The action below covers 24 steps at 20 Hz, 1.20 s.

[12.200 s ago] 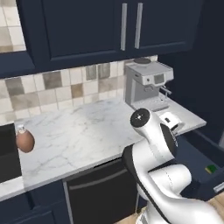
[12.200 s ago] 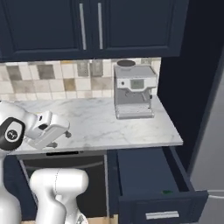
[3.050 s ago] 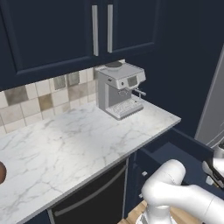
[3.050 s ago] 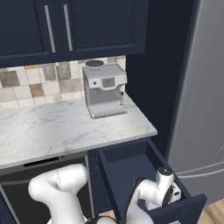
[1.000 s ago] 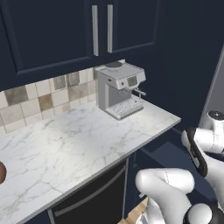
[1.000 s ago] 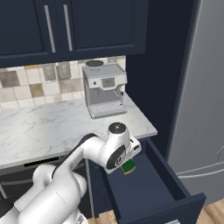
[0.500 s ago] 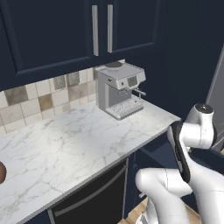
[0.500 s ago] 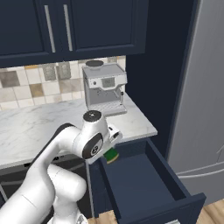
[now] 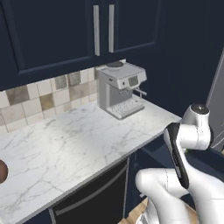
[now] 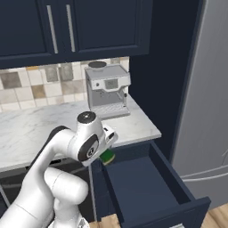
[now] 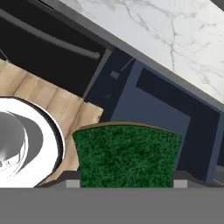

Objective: Restock the sink supplies by placing the sponge and soap dispenser on the counter and next to the sink. Make sure the soap dispenser is upright.

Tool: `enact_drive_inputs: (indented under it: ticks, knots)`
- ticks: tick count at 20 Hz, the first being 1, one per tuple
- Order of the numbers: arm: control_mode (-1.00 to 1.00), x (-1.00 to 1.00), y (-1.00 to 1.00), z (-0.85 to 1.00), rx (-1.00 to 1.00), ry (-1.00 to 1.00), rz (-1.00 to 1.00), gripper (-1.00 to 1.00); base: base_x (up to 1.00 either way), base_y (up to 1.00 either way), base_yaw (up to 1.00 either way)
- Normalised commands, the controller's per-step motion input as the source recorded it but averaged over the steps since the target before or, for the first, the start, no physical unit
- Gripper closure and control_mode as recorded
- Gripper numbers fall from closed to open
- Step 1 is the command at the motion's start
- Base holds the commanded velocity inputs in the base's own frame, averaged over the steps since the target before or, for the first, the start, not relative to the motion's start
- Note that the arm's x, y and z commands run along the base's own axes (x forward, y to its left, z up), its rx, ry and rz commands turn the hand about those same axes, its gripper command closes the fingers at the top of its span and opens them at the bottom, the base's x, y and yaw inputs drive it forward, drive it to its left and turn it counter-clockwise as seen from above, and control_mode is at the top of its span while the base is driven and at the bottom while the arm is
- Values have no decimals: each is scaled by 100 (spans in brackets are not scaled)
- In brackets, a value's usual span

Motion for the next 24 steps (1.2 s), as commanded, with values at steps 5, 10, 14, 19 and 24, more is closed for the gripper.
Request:
enact_drive_inputs:
  ticks: [5,10,14,19,24]
  knots:
    - [100,0,0,0,0,0,0,100,-43,53,27]
    - [100,0,0,0,0,0,0,100,-29,67,34]
    - [100,0,0,0,0,0,0,100,-11,78,34]
    - [100,0,0,0,0,0,0,100,-8,71,36]
    - [100,0,0,0,0,0,0,100,5,65,39]
